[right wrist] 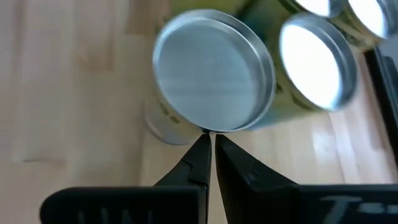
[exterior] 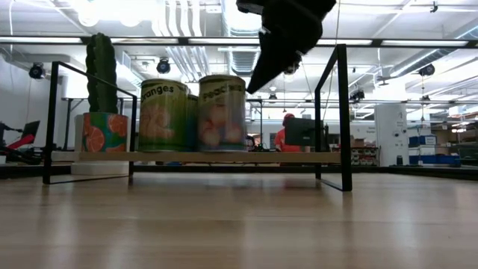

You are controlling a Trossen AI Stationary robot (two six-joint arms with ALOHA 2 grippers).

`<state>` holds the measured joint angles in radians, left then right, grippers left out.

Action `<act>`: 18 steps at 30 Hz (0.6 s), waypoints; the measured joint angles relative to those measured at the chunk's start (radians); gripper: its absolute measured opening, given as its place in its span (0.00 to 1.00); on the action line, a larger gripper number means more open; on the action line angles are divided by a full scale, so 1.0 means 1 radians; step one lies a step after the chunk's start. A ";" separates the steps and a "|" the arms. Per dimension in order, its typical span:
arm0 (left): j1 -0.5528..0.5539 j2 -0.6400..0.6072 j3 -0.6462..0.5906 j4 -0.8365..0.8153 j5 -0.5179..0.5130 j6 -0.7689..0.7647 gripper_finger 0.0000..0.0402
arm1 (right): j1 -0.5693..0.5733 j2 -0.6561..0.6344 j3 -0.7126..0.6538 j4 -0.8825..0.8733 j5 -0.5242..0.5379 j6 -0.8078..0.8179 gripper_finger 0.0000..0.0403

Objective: Pick and place cans onto a shelf
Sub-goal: Put the canned peaches on the shelf

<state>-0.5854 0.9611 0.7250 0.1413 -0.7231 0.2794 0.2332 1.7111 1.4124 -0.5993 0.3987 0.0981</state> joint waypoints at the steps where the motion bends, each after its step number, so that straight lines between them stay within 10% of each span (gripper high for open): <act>1: 0.000 0.000 0.000 0.000 0.000 0.000 0.00 | 0.000 0.000 0.000 0.013 -0.017 -0.005 0.03; 18: 0.000 0.000 0.000 0.000 0.000 0.000 0.00 | 0.002 0.000 -0.002 0.062 -0.037 -0.020 0.03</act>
<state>-0.5854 0.9611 0.7250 0.1417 -0.7231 0.2798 0.2352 1.7115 1.4108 -0.5374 0.3614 0.0780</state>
